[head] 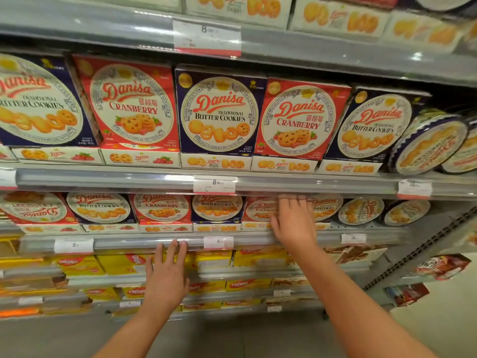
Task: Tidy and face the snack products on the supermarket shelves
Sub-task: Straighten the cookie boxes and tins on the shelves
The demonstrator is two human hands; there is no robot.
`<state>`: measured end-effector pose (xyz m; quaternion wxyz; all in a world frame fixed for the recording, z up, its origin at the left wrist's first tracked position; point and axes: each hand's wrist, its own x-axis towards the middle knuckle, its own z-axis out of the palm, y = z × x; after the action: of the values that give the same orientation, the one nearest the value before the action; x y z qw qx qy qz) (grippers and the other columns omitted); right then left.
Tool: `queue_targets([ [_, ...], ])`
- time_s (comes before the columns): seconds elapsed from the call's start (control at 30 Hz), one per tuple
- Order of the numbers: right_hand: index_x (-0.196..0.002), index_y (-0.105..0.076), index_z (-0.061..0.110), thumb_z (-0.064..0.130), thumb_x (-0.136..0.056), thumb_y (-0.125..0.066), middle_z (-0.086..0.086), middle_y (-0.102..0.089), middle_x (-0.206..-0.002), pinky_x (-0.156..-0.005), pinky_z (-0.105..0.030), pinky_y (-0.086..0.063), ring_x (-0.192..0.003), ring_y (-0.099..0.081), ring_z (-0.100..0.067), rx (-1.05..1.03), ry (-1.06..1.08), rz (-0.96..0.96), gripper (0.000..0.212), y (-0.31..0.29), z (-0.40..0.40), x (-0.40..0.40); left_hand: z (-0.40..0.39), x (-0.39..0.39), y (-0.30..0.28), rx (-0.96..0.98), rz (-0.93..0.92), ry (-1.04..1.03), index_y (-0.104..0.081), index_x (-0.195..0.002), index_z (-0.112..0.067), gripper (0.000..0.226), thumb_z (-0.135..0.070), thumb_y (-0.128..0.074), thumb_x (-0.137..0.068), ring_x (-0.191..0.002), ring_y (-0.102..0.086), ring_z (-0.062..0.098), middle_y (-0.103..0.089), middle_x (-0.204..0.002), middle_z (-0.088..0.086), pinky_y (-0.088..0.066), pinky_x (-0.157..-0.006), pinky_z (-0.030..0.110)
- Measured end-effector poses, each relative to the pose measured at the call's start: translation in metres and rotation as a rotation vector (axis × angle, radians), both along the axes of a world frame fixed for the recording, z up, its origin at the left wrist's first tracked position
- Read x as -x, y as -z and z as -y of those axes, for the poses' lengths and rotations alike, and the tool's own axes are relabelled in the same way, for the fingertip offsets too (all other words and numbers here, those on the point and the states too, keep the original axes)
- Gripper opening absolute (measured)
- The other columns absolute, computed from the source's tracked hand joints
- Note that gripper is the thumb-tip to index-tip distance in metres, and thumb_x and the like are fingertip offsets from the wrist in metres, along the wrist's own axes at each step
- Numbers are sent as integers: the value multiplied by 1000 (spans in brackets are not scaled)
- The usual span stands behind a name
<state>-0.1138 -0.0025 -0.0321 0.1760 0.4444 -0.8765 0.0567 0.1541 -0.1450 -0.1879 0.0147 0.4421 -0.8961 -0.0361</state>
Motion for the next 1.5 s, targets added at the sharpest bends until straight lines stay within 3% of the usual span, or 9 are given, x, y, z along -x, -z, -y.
queue_targets([
  [0.13, -132, -58, 15, 34, -90, -72, -8, -66, -122, -107, -54, -43, -117, -57, -34, 57, -71, -22, 48, -3, -16, 7, -1, 2, -1, 5, 24, -28, 3, -160, -31, 99, -54, -61, -88, -154, -3, 36, -6, -169, 0, -21, -121, 58],
  [0.33, -115, -71, 6, 19, -73, -90, -12, -69, -108, -79, -46, -55, -92, -65, -36, 162, -328, -140, 47, -12, -35, 19, -4, 5, -4, -20, 33, -43, 7, -160, -30, 100, -55, -59, -89, -154, 0, 36, -1, -168, -1, -23, -121, 56],
  [0.6, -119, -68, -4, 13, -76, -86, -17, -69, -115, -93, -46, -51, -104, -62, -33, 306, -551, -51, 49, 2, -74, 28, -7, 6, -20, -98, 50, -57, 7, -159, -31, 98, -51, -61, -90, -154, 1, 36, -1, -168, -1, -23, -121, 56],
  [0.73, -119, -69, -1, 18, -72, -89, -13, -72, -112, -90, -42, -55, -102, -65, -31, 305, -544, 64, 55, -5, -79, 15, -6, -1, -48, -142, -35, -11, -20, -157, -28, 78, -44, -59, -91, -150, -20, 29, -22, -162, 3, -36, -116, 46],
  [0.87, -120, -68, 1, 18, -73, -87, -11, -71, -112, -88, -39, -57, -103, -66, -28, 347, -506, 197, 54, -6, -81, -14, 0, -31, -79, 32, -311, -34, -53, -140, -17, 58, -25, -68, -84, -134, -47, 33, -49, -146, 10, -47, -105, 45],
  [1.0, -119, -68, -2, 16, -72, -88, -13, -71, -111, -84, -38, -59, -102, -67, -29, 358, -512, 189, 54, -4, -71, -37, 26, -53, -111, 221, -439, -26, -50, -142, -14, 57, -22, -66, -87, -138, -41, 32, -46, -149, 11, -41, -110, 50],
  [1.13, -121, -67, 1, 14, -70, -90, -11, -70, -111, -81, -27, -50, -99, -66, -27, 406, -438, 225, 57, -1, -55, -68, 61, -82, -140, 338, -403, -44, -41, -147, -9, 68, -24, -66, -86, -144, -32, 37, -40, -152, 17, -30, -120, 51],
  [1.37, -126, -64, 13, 20, -76, -85, -2, -67, -114, -83, -35, -53, -103, -59, -19, 402, -339, 337, 54, -4, -25, -126, 126, -118, -164, 355, -113, -80, -55, -129, -8, 57, -36, -67, -81, -123, -49, 39, -60, -127, 17, -35, -113, 57],
  [1.5, -125, -65, 15, 21, -77, -85, -1, -66, -115, -86, -36, -52, -106, -59, -20, 373, -309, 337, 52, -8, -13, -153, 140, -130, -162, 372, -121, -5, -59, -124, -10, 48, -37, -65, -84, -117, -54, 36, -64, -121, 13, -38, -111, 56],
])
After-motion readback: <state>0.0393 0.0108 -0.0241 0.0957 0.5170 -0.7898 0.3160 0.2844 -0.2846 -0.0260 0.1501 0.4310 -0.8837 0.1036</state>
